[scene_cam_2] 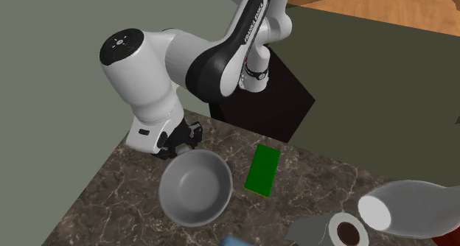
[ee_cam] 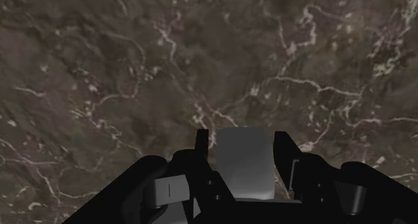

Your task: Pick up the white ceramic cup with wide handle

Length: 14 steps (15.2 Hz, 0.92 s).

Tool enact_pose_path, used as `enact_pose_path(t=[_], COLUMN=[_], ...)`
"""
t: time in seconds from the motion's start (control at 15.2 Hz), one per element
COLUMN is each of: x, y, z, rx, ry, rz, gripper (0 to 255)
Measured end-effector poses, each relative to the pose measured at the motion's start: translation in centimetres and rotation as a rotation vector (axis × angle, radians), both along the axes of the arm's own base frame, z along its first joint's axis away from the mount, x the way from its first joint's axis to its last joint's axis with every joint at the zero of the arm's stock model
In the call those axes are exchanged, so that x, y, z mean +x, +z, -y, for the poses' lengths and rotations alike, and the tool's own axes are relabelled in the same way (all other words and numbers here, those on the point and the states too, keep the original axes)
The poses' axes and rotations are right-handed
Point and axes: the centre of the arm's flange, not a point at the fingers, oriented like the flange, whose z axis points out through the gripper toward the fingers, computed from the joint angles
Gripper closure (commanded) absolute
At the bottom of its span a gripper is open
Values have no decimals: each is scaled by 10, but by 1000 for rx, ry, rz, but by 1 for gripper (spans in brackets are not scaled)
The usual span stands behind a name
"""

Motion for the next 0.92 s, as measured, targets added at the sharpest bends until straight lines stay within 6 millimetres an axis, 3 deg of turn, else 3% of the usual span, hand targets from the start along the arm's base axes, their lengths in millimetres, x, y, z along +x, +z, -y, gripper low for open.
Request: enact_pose_path(t=[0.46, 0.92], x=[1, 1], y=[2, 36], z=[0, 0], rx=[0, 1], ry=[1, 1], rz=[-1, -1], gripper=[255, 255])
